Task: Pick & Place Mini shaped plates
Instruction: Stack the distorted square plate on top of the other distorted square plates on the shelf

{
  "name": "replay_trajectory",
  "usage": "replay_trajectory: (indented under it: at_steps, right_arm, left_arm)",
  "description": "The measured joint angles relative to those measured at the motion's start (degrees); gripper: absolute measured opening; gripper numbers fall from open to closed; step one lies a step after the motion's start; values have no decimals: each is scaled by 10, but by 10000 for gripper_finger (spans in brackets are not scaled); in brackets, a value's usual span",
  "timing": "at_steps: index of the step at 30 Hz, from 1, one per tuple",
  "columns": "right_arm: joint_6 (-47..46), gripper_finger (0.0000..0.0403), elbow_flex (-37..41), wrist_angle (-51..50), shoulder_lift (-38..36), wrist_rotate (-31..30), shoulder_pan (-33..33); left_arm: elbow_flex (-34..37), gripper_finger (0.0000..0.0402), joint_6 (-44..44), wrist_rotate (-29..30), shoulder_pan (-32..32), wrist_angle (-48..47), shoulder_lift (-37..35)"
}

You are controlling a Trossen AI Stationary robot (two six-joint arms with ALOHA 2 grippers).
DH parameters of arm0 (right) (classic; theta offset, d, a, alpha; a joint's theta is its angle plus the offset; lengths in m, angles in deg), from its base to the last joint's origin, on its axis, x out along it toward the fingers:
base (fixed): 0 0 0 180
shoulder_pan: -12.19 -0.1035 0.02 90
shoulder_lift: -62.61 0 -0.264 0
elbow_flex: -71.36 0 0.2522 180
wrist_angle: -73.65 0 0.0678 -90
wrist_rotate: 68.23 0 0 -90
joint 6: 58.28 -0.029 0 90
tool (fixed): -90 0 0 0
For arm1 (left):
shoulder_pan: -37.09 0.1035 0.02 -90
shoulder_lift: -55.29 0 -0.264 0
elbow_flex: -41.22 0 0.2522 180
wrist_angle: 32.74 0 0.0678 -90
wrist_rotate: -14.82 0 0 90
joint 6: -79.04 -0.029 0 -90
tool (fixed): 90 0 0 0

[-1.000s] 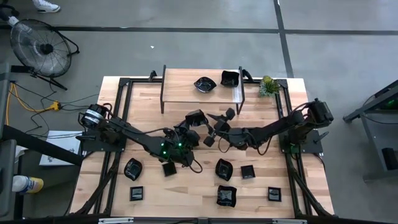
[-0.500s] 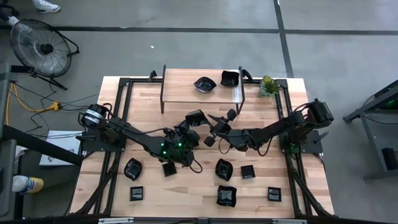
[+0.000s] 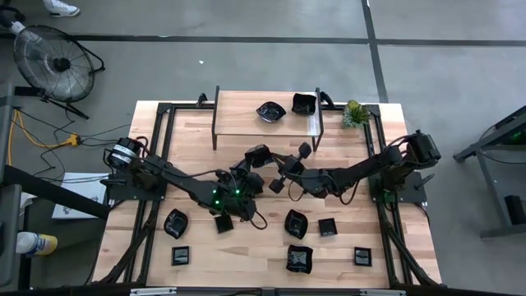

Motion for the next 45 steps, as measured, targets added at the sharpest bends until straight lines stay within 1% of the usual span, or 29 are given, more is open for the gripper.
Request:
replay_trajectory:
  at_steps: [5,8,11,15,21,24,28,32,35,38,42,45]
  right_arm:
    - [-7,2,0,-4,0,9,4]
    - [-9,1,0,-12,0,9,3]
    - [-9,1,0,-18,0,10,4]
    - [-19,1,0,-22,0,13,3]
    - [-24,0,0,-28,-1,18,7]
    - [-26,0,0,-38,-8,18,11]
    - [-51,0,0,-85,-34,19,21]
    - [-82,0,0,-159,-74,22,33]
    - [-111,0,0,-213,-116,22,47]
    - [-143,0,0,-259,-157,44,65]
    - [-192,0,0,-316,-202,62,97]
    - [-232,0,0,-358,-227,73,126]
  left_arm:
    - [0,1,1,-7,0,0,0]
    - [0,11,1,-13,0,0,0]
    - [0,33,1,-21,0,0,0]
    - [0,73,1,-26,-6,2,0]
    - [0,131,-1,-23,-36,2,-5]
    - [-1,148,-1,4,-49,-5,-6]
    - [-1,156,18,18,-63,-30,-25]
    - [-1,156,93,43,-69,-88,-47]
    - [-1,156,185,48,-68,-147,-65]
    - [-1,156,284,47,-68,-206,-76]
    - [-1,156,388,47,-68,-270,-82]
    - [-1,156,500,44,-69,-327,-83]
